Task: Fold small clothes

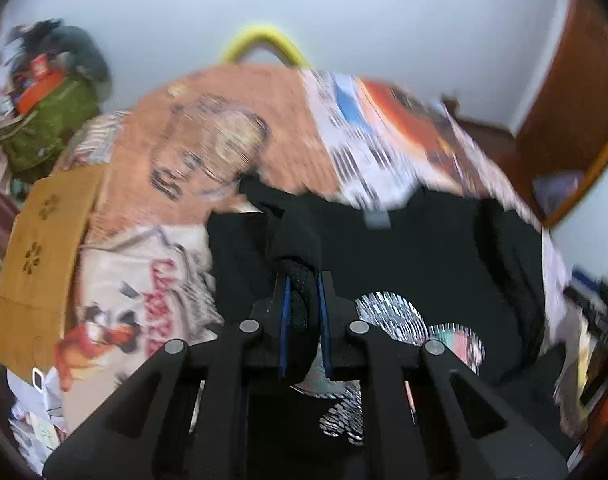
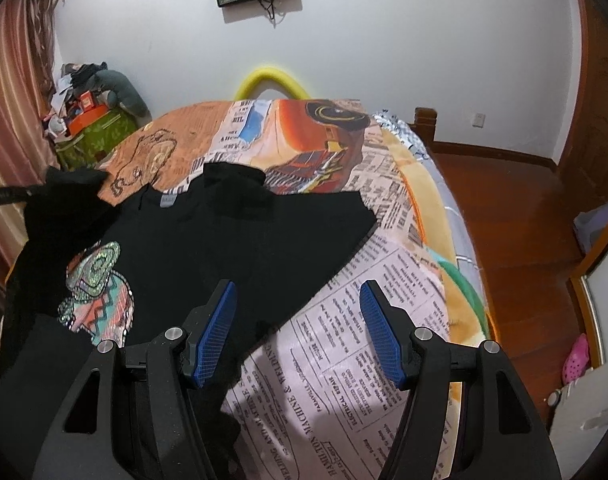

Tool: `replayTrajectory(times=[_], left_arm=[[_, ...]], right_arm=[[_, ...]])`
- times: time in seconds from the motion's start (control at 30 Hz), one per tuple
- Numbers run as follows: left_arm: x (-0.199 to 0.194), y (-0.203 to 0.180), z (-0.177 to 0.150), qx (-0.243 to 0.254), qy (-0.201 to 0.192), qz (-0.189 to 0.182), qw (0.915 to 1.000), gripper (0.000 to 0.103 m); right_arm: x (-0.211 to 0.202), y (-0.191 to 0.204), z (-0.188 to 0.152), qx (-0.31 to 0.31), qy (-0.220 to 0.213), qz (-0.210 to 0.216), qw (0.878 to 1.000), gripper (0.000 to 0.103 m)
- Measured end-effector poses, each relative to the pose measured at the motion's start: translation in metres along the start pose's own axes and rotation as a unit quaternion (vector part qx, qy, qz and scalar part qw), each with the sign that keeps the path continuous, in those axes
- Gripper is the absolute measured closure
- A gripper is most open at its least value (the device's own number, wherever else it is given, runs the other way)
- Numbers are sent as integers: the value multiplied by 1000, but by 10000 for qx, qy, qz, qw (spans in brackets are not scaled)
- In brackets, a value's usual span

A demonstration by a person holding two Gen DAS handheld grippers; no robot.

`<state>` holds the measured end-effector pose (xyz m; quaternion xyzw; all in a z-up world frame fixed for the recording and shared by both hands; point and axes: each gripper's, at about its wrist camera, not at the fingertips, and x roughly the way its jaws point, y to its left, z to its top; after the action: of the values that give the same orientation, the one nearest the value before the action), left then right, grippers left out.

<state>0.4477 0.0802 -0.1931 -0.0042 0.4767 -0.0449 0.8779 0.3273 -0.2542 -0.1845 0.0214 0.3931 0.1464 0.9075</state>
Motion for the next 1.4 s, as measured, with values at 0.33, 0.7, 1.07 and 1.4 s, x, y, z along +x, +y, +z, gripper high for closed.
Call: replayTrajectory(times=[0.33,0.7,1.07,1.4], left_arm=[[29,-32,-36,388,573,-306,9971,41],[4,46,-18,-316,74,434,9985,23],[102,49,-26,-708,828,621,9921,29],[100,55,-29,-963,934,460,9899,29]], right_arm=[[36,11,6,-35,273,339,9990,43],[66,13,-2,-39,528,237,9983,91],[42,-6,28,93,187,38,9998,102],[47,17,30,-286,590,78,9978,80]])
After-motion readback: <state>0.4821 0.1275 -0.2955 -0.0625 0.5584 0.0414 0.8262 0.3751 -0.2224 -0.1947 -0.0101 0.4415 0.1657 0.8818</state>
